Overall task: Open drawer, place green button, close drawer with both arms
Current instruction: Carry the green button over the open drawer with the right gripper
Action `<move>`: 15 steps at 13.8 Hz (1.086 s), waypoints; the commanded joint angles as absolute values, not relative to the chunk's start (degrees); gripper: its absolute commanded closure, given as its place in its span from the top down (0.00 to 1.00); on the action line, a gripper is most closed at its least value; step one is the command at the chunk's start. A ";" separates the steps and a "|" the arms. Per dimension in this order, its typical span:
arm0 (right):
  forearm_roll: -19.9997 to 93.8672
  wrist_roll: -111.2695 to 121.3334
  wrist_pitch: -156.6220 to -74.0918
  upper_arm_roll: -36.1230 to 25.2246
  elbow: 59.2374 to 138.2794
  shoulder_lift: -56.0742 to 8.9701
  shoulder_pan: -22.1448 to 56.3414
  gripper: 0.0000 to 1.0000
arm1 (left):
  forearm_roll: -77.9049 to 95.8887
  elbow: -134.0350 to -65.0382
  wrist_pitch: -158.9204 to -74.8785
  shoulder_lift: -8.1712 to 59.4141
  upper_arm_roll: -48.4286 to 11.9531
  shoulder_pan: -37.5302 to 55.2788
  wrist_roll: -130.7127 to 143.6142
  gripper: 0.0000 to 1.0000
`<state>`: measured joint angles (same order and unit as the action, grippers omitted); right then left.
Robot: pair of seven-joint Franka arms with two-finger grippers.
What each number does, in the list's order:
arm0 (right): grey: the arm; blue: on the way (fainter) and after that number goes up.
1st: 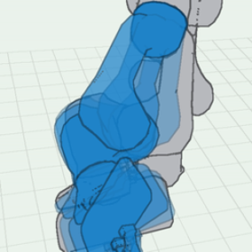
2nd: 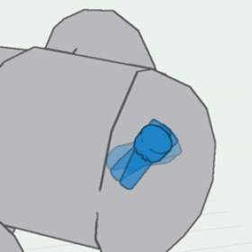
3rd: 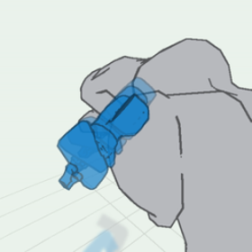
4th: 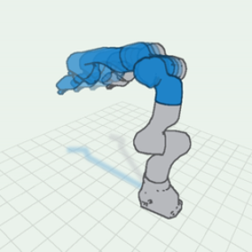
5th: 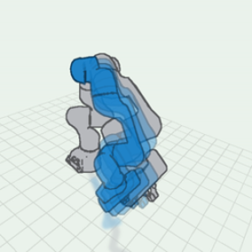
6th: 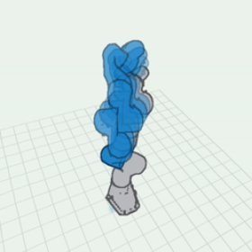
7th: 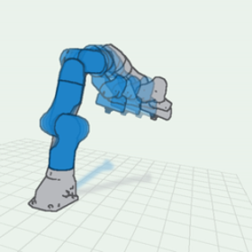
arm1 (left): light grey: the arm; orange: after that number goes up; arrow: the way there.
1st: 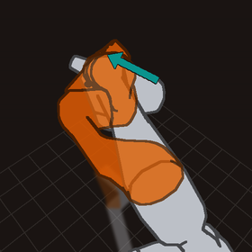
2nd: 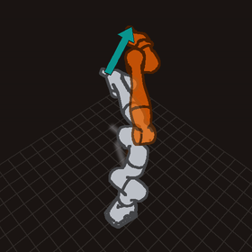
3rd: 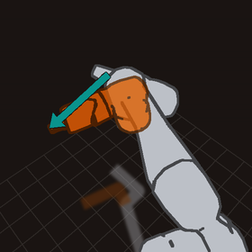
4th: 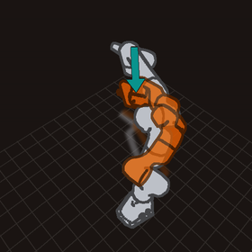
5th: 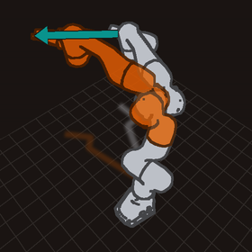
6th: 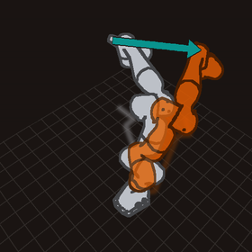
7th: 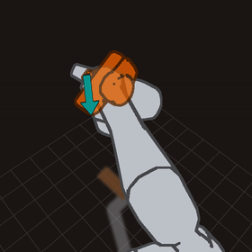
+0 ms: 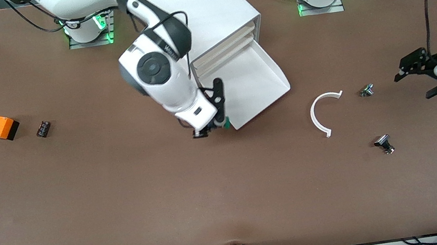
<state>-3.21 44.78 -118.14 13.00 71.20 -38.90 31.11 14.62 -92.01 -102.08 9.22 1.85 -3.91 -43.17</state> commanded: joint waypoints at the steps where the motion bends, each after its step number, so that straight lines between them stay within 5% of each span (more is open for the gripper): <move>1: -4.83 44.56 -117.24 12.48 69.61 -39.55 36.19 0.29 | 7.16 -87.82 -95.74 7.04 1.76 -3.78 -40.54 1.00; 15: -10.81 46.32 -121.98 12.22 69.61 -49.30 44.91 0.31 | -5.01 -85.96 -93.08 6.68 -4.40 -2.81 -12.13 1.00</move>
